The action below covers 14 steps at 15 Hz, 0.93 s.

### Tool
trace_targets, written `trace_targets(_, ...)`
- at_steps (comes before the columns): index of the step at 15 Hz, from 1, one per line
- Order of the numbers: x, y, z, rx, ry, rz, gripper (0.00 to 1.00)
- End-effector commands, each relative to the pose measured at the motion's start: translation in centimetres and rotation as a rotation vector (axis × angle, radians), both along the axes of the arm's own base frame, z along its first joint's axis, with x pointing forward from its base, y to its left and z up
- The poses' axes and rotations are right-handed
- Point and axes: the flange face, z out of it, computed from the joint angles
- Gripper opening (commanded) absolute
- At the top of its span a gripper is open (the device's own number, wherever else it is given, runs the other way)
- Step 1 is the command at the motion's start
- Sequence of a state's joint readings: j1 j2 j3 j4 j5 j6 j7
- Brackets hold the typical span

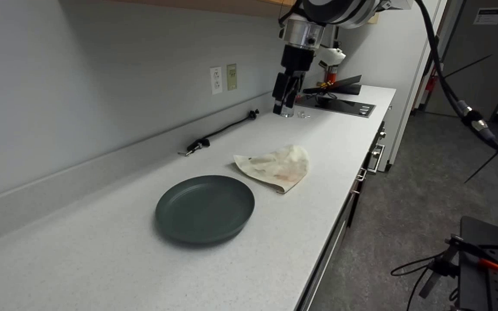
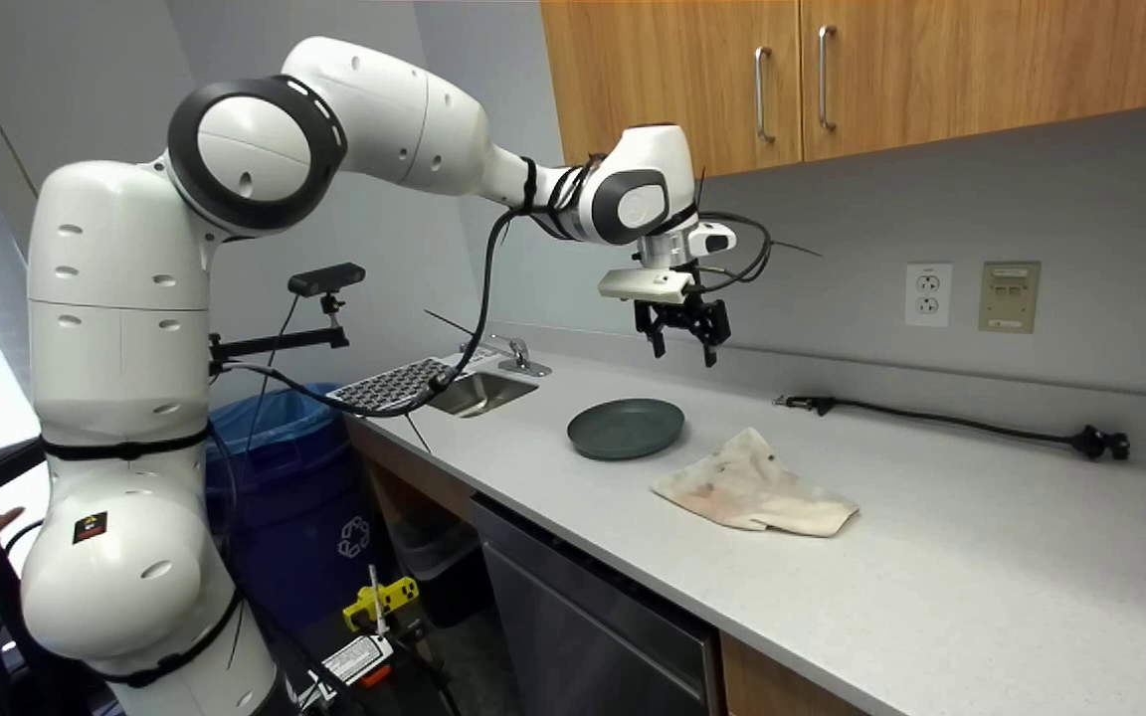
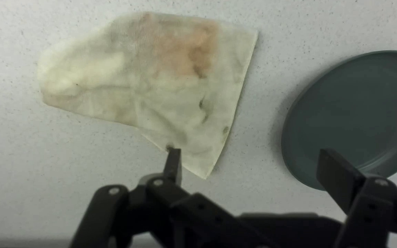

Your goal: Pick up the cloth from the counter then set it down again

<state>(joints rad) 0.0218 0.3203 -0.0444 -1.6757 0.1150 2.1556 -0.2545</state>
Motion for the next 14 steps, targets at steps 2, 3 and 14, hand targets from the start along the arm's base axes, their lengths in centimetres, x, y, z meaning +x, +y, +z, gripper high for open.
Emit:
trace_targets(2,0.4,0.3,-0.2,0.002,0.001,0.000,1.00)
trace_targets(3,0.5,0.3,-0.1,0.002,0.000,-0.001,1.00)
trace_targets(14,6.6,1.3,-8.8,0.129,-0.060,-0.161,1.00)
